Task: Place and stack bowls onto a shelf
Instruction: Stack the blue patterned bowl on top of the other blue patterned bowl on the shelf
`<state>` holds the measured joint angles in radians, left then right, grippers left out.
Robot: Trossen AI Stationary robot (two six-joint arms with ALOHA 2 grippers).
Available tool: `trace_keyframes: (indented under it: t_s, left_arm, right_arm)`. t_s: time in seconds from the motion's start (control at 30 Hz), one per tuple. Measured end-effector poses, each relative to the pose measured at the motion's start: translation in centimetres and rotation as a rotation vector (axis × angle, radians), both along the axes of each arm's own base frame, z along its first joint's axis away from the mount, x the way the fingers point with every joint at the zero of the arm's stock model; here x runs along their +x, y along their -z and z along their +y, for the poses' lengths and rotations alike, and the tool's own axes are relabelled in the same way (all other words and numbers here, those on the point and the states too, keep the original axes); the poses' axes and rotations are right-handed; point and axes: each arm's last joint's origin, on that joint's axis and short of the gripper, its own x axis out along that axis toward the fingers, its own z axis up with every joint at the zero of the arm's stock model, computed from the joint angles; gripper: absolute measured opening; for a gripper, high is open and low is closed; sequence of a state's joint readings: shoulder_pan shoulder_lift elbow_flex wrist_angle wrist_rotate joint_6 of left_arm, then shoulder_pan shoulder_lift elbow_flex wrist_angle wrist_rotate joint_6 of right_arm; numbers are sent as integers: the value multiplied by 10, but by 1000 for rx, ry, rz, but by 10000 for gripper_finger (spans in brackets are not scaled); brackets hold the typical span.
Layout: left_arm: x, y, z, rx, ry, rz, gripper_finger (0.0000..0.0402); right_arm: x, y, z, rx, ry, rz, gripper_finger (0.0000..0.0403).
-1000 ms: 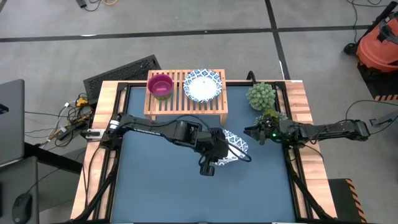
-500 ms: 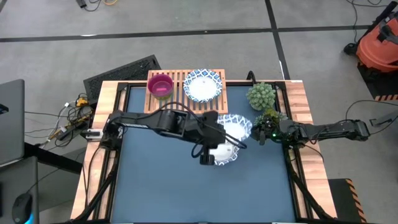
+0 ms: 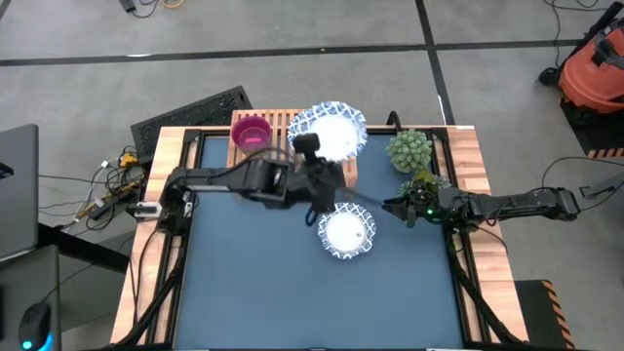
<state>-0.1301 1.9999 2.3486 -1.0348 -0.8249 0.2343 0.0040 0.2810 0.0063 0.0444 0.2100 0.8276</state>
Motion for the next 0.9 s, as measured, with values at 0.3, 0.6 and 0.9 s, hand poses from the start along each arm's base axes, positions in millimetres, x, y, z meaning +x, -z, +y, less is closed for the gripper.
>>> trace_keyframes:
  t_s: [0.3, 0.6, 0.9]
  left_arm:
    - [-6, 20, 68, -76, -187, 116, 0]
    - [10, 50, 95, -124, -142, 134, 0]
    - [16, 74, 95, -144, -116, 175, 0]
  right_arm:
    - [0, 0, 0, -17, -4, 3, 218]
    - [0, 0, 0, -23, -5, 5, 218]
    - [0, 0, 0, -24, -5, 6, 218]
